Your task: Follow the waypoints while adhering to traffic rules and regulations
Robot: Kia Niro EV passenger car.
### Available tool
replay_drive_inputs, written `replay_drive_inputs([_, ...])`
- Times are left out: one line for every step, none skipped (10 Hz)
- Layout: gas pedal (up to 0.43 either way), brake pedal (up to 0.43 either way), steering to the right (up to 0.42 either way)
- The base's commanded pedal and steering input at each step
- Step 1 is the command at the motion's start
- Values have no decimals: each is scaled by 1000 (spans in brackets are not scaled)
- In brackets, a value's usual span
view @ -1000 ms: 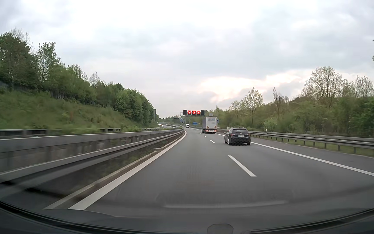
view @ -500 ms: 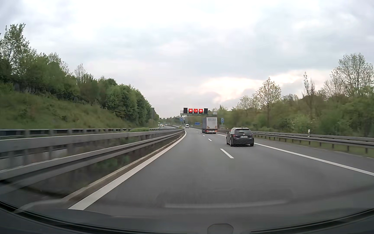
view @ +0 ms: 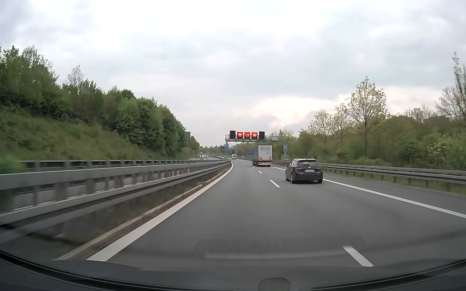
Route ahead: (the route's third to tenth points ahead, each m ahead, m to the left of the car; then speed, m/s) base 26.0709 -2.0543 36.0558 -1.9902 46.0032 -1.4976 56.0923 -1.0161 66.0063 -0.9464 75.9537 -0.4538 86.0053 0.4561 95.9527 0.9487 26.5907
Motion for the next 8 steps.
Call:
replay_drive_inputs([130, 0, -6])
replay_drive_inputs([130, 0, -6])
replay_drive_inputs([130, 0, -6])
replay_drive_inputs([130, 0, -6])
replay_drive_inputs([130, 0, -5])
replay_drive_inputs([118, 0, -5])
replay_drive_inputs([118, 0, -5])
replay_drive_inputs([110, 0, -5])
